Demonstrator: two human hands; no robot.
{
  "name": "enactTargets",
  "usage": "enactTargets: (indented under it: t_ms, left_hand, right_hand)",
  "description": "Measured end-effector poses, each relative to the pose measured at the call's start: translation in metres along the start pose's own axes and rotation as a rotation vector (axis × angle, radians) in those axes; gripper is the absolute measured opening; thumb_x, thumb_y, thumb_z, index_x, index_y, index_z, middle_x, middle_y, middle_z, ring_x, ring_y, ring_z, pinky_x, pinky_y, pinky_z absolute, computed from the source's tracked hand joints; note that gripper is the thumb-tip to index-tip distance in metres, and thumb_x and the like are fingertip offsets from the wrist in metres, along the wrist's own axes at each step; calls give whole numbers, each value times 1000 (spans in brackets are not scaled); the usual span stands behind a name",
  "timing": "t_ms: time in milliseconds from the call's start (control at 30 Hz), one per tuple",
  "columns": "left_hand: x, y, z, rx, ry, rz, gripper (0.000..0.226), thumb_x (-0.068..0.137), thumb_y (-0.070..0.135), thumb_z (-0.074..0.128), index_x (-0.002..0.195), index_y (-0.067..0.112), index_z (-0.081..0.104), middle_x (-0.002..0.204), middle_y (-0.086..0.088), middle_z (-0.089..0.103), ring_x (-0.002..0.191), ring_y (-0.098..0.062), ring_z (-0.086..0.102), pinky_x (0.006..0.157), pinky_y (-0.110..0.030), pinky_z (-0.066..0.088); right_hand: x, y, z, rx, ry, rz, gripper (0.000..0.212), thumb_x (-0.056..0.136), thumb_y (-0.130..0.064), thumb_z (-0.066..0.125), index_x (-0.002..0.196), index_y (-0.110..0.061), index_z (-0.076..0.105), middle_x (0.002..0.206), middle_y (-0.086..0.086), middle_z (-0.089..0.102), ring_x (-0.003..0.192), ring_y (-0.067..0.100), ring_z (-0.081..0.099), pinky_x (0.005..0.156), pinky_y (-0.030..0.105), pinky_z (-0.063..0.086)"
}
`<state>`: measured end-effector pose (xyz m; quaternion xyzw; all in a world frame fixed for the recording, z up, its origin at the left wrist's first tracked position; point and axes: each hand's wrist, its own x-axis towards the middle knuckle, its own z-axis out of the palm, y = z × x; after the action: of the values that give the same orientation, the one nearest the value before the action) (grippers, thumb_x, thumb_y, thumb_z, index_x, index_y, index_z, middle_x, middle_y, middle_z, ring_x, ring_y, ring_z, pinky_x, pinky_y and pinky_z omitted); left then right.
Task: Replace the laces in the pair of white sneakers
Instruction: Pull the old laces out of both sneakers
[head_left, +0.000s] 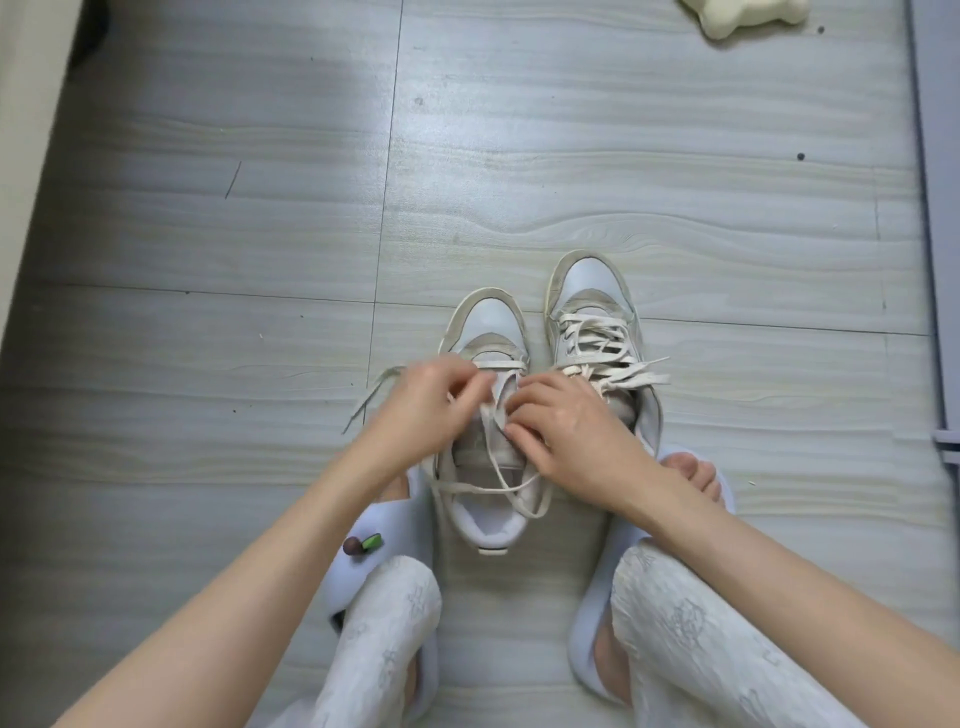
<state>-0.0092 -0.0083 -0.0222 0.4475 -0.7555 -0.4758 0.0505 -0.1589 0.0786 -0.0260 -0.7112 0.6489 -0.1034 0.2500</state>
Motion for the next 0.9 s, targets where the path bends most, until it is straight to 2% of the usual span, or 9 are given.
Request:
enactTargets:
  t_ms: [67, 167, 267, 433, 533, 600, 667, 733, 900]
  left_hand:
    - [19, -15, 0, 105, 151, -19, 10, 89, 18, 60, 88, 11, 66, 83, 1, 57, 72, -9, 50, 74, -23, 38]
    - [37, -27, 6, 228, 1, 26, 16, 87, 20, 63, 101, 13, 63, 93, 2, 48, 90, -18, 51, 83, -22, 37]
    - [45, -24, 12, 305, -31, 40, 13, 87, 21, 61, 95, 10, 62, 94, -2, 47, 98, -24, 46, 87, -31, 37]
    - [43, -18, 7, 422, -63, 95, 10, 95, 17, 46, 93, 11, 52, 99, -8, 55, 98, -26, 42, 83, -34, 35]
    - [38, -14, -1, 395, -65, 109, 8, 96, 17, 43, 88, 17, 44, 92, -3, 55, 95, -23, 42, 71, -28, 30]
    - [38, -7, -8, 346, -30, 103, 10, 96, 17, 43, 86, 19, 40, 86, 1, 50, 88, -21, 43, 68, -28, 29]
    - [40, 4, -13, 280, -8, 90, 11, 97, 16, 42, 86, 18, 39, 84, 4, 45, 80, -21, 43, 67, -32, 31]
    - [40, 13, -15, 242, -5, 99, 11, 97, 18, 41, 87, 18, 38, 81, 6, 43, 76, -22, 44, 68, -36, 36]
    - [42, 29, -33, 191, 45, 180, 18, 97, 14, 41, 81, 21, 36, 73, 10, 41, 68, -20, 42, 67, -42, 40]
  right_hand:
    - [-5, 0, 4, -84, 19, -14, 29, 82, -30, 46, 74, -15, 69, 87, -4, 69, 97, 22, 64, 88, 37, 40]
    - [-7, 1, 7, -195, 32, 7, 31, 83, -31, 43, 94, -16, 69, 107, -1, 68, 111, 20, 61, 103, 45, 26]
    - [0, 6, 8, -232, -32, 92, 48, 87, -36, 36, 117, -9, 62, 126, 7, 61, 118, 21, 57, 107, 49, 19]
    - [12, 6, 11, -281, -169, 193, 63, 84, -44, 30, 124, -3, 58, 127, 9, 61, 113, 21, 61, 107, 47, 15]
    - [15, 4, 12, -223, -171, 224, 76, 85, -53, 20, 144, -8, 31, 150, 5, 36, 133, 17, 41, 114, 43, -5]
    - [18, 7, 11, -168, -166, 242, 73, 90, -55, 28, 150, -16, 11, 157, -1, 15, 140, 13, 27, 115, 41, -13]
    - [23, 5, 7, -96, -147, 268, 74, 91, -53, 39, 150, -21, 6, 158, -6, 10, 138, 13, 30, 115, 42, -11]
    - [28, 2, 4, -57, -141, 286, 74, 90, -51, 42, 149, -25, 6, 157, -8, 14, 134, 14, 37, 115, 44, -9]
    - [30, 2, 2, -12, -107, 331, 75, 88, -50, 47, 148, -30, 7, 135, -6, 51, 126, 16, 47, 116, 46, -3]
